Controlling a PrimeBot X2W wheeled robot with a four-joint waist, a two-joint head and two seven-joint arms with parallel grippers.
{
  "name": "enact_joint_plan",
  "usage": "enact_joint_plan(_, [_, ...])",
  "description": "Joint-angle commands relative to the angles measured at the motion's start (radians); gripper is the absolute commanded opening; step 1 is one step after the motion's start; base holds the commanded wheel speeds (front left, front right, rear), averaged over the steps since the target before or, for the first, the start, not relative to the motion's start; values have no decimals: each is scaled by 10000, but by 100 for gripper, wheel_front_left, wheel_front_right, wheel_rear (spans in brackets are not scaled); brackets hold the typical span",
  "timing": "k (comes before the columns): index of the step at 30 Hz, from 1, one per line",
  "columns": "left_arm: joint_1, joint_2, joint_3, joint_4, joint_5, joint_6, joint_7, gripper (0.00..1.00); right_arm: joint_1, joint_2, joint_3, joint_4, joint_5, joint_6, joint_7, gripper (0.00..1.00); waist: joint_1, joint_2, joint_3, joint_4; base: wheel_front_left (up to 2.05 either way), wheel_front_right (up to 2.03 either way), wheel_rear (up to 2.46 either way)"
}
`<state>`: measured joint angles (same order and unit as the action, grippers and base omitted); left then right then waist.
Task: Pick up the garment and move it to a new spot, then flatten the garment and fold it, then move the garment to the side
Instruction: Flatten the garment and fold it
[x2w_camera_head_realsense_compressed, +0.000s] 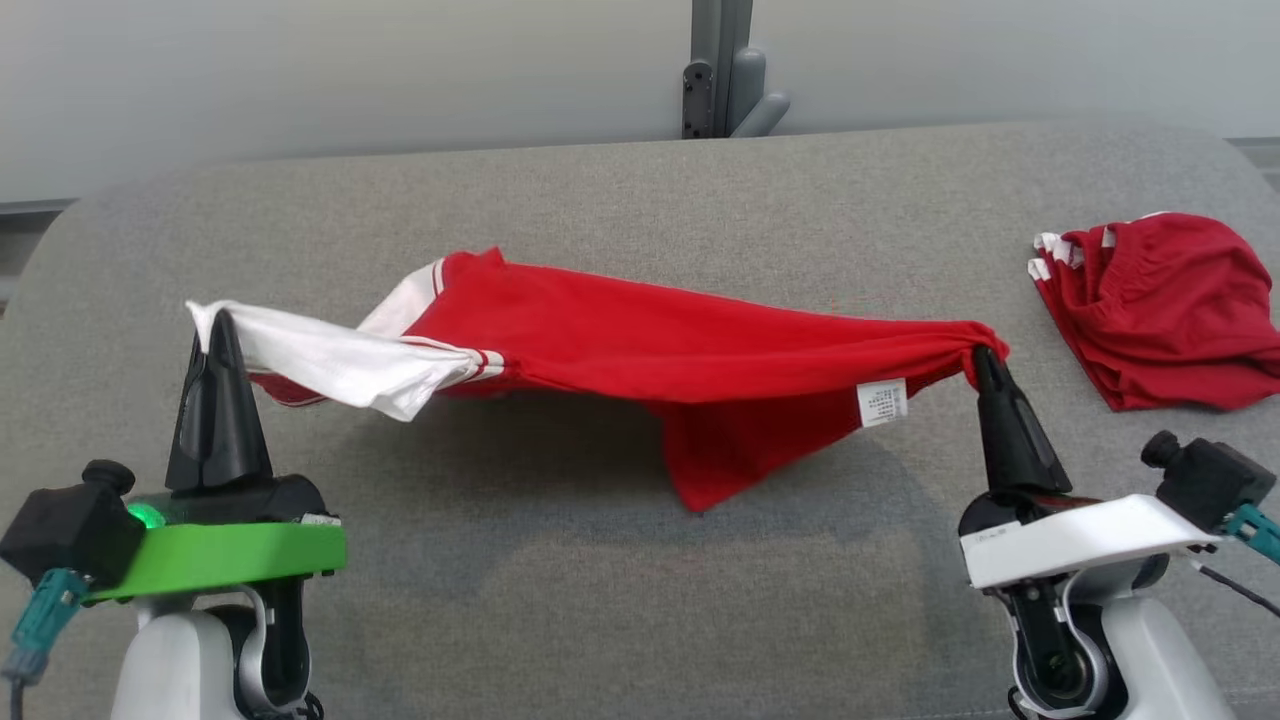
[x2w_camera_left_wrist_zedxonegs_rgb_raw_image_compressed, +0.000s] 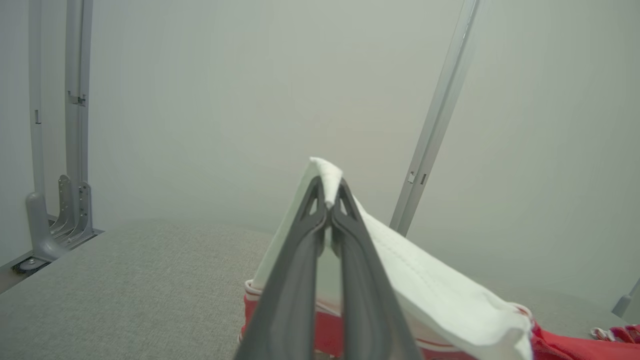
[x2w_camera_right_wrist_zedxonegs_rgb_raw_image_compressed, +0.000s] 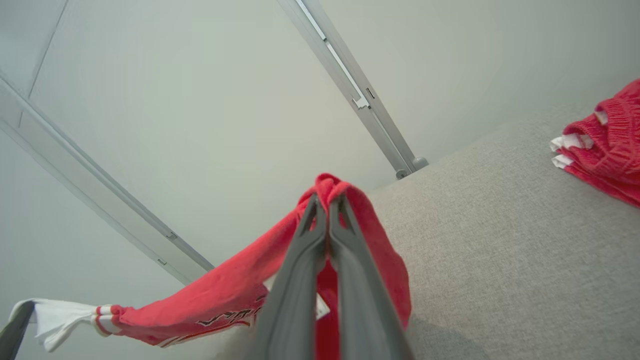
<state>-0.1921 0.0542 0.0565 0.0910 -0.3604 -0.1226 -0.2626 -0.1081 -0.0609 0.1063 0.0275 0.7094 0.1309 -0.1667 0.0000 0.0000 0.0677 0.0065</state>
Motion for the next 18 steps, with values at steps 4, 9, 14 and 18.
enact_joint_plan(4, [429,-17,-198,-1716,-246,1,-25,0,402,-242,-181,-1369,438,-3,433,0,0,0,-372,-19,0,0,0])
enact_joint_plan(9, [533,-26,-442,-3513,-481,115,-25,0,749,-417,-587,-2965,573,-3,866,0,0,0,-493,-116,0,0,0])
enact_joint_plan(14, [170,54,-774,-4801,-370,152,188,0,978,-335,-1061,-4228,684,-2,1298,0,0,0,-419,-192,0,0,0])
enact_joint_plan(18, [-525,433,-968,-5136,3,108,578,0,742,-264,-1251,-4533,609,-3,1672,0,0,0,-136,-228,0,0,0])
